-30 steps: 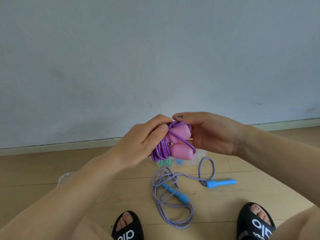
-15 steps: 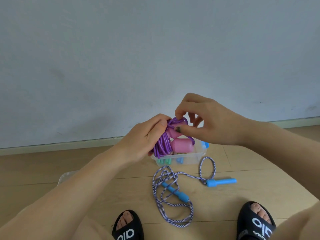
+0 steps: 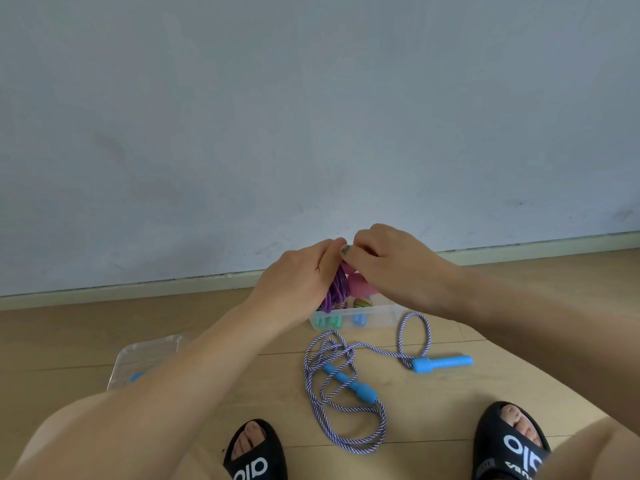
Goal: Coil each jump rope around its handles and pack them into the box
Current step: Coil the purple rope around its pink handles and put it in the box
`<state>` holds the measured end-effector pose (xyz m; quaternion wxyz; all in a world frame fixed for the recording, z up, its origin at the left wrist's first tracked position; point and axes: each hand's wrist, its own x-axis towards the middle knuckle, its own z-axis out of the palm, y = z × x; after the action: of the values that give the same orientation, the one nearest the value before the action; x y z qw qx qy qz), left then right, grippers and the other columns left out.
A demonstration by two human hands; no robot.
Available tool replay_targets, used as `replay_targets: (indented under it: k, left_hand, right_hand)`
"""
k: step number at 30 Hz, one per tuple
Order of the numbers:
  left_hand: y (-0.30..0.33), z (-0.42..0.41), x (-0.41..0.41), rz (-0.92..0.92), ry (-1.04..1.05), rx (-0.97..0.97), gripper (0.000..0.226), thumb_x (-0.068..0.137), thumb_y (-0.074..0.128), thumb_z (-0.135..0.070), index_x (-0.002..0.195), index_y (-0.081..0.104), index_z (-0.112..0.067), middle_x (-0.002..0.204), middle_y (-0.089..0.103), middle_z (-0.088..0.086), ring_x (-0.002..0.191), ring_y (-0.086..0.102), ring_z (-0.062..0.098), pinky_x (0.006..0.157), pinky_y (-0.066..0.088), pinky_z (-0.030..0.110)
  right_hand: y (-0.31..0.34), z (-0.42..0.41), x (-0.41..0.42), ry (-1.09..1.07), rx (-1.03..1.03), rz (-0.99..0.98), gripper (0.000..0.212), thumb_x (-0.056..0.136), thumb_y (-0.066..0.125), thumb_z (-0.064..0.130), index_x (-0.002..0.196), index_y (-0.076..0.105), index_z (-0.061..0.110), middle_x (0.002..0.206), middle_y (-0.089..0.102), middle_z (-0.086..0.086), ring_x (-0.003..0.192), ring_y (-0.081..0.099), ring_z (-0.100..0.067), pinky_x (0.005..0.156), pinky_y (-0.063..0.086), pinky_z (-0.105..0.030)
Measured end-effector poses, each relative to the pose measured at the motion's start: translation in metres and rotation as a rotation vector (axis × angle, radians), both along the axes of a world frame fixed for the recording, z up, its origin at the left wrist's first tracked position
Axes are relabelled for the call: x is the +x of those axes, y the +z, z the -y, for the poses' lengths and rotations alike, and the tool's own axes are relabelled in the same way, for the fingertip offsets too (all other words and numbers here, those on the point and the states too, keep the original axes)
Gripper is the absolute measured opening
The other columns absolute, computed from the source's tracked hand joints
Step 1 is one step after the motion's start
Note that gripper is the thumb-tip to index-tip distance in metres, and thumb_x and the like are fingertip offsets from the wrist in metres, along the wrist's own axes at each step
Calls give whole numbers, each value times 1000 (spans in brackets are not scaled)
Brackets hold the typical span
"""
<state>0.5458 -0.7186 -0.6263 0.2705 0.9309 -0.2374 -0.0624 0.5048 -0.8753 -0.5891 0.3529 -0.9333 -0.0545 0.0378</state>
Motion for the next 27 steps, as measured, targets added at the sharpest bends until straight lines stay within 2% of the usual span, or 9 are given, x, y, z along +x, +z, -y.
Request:
replay_targets:
  k: [4, 7, 9, 12, 14, 16, 19, 21, 27]
  left_hand:
    - [-1, 5, -2, 1, 41, -37, 46, 104, 21, -46, 65, 37, -30, 59, 44, -5, 63, 46, 20, 57, 33, 36]
    - [2, 6, 0, -29, 66, -68, 49, 104, 20, -49, 66, 40, -26, 62, 51, 0, 65, 52, 23, 65, 43, 40]
    - [1, 5, 5, -135, 115, -163, 59, 103, 19, -53, 76, 53, -13, 63, 57, 5, 58, 56, 22, 64, 47, 39]
    - [-4, 6, 11, -396, 210, -338, 65, 102, 19, -55, 90, 58, -4, 60, 61, 9, 48, 56, 20, 48, 46, 24]
    - [-7, 7, 16, -533, 265, -440, 66, 101, 20, -57, 94, 60, -5, 61, 62, 10, 51, 57, 21, 50, 47, 22]
    - [-13, 9, 23, -659, 288, -540, 66, 100, 21, -60, 105, 62, -9, 70, 65, 14, 62, 59, 25, 60, 50, 30]
    - [-24, 20, 31, -846, 295, -644, 66, 98, 23, -65, 114, 65, -17, 93, 71, 17, 82, 66, 33, 79, 54, 38]
    - [-31, 32, 36, -939, 300, -703, 67, 97, 23, -67, 118, 64, -19, 112, 70, 18, 106, 67, 34, 97, 52, 46]
    - [-67, 54, 69, -972, 302, -657, 70, 93, 17, -73, 118, 62, -26, 112, 68, 13, 105, 67, 30, 93, 54, 45]
  right_hand:
    - [-2, -3, -1, -94, 131, -52, 36, 96, 46, 25, 78, 47, -7, 86, 52, -14, 74, 47, -29, 63, 39, -35]
    - [-1, -1, -2, -110, 219, -25, 33, 93, 50, 22, 85, 55, -9, 98, 57, -16, 90, 57, -33, 78, 48, -46]
    - [3, 3, -1, -98, 205, 69, 25, 93, 53, 22, 85, 58, 0, 89, 61, -8, 86, 58, -24, 79, 48, -41]
    - [3, 16, 9, -188, 250, 140, 16, 93, 58, 33, 105, 58, 23, 97, 63, 5, 89, 63, -10, 73, 50, -27]
    - [-5, 22, 18, -343, 401, 28, 30, 89, 63, 41, 113, 54, 26, 104, 62, 2, 92, 66, -15, 80, 56, -34]
    - [-16, 24, 22, -425, 626, -266, 39, 85, 70, 43, 113, 54, 20, 114, 63, -9, 96, 68, -23, 90, 56, -47]
    - [-33, 20, 19, -290, 841, -625, 43, 85, 72, 40, 113, 61, 10, 111, 66, -17, 95, 70, -28, 93, 56, -47]
    - [-44, 18, 26, -272, 871, -612, 38, 89, 69, 36, 113, 66, 8, 105, 70, -16, 90, 72, -27, 92, 57, -44]
    - [-91, 35, 80, -390, 786, -574, 38, 84, 74, 35, 115, 69, 13, 108, 74, -8, 97, 72, -22, 93, 55, -41]
